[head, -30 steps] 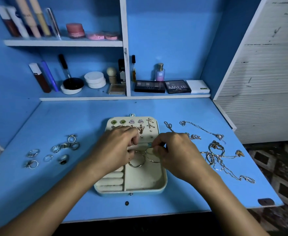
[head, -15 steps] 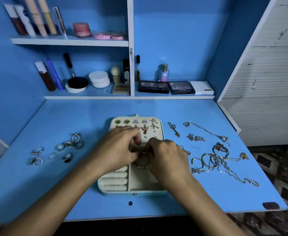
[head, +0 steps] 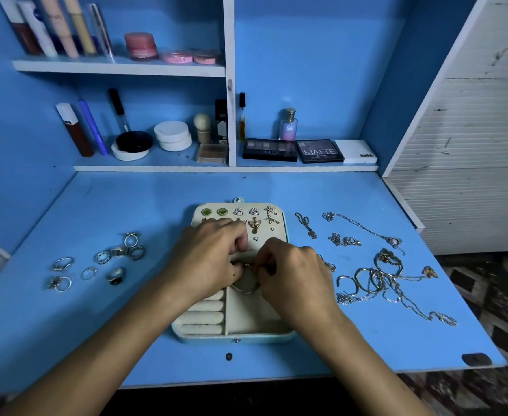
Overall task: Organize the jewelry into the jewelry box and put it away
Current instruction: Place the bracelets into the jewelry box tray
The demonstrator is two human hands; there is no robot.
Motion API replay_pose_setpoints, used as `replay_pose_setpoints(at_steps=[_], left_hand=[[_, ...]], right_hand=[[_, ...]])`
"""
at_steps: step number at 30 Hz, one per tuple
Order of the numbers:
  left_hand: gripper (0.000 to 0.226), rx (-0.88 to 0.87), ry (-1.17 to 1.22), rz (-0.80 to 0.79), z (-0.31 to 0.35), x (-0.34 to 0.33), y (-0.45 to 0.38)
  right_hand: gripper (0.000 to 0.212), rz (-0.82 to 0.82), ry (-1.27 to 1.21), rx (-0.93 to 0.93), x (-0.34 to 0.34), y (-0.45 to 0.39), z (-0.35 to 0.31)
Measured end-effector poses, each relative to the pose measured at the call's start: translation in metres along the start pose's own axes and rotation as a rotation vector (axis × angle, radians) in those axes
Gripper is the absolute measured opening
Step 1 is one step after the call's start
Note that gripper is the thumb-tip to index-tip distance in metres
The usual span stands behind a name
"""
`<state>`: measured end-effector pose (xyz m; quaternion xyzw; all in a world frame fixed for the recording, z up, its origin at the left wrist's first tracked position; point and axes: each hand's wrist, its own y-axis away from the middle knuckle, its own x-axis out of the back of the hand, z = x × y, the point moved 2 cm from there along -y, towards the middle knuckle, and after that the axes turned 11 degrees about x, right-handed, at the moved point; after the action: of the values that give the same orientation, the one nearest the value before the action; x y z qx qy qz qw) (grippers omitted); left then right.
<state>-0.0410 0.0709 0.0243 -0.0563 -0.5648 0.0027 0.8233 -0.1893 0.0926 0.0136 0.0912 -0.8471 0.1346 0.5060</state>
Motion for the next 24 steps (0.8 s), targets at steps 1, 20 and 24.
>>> replay_pose_setpoints(at_steps=[1, 20, 24], left_hand=[[0.024, -0.003, -0.010, 0.000, 0.001, -0.001, 0.000], [0.026, -0.003, -0.040, 0.003, 0.006, 0.002, 0.001], [0.024, 0.009, 0.045, -0.064, 0.006, 0.004, -0.002]], right_hand=[[0.017, -0.001, 0.000, 0.002, 0.000, 0.000, 0.001], [0.015, 0.070, -0.046, 0.044, -0.001, 0.002, 0.008], [0.009, 0.169, -0.091, 0.053, 0.004, 0.004, 0.015]])
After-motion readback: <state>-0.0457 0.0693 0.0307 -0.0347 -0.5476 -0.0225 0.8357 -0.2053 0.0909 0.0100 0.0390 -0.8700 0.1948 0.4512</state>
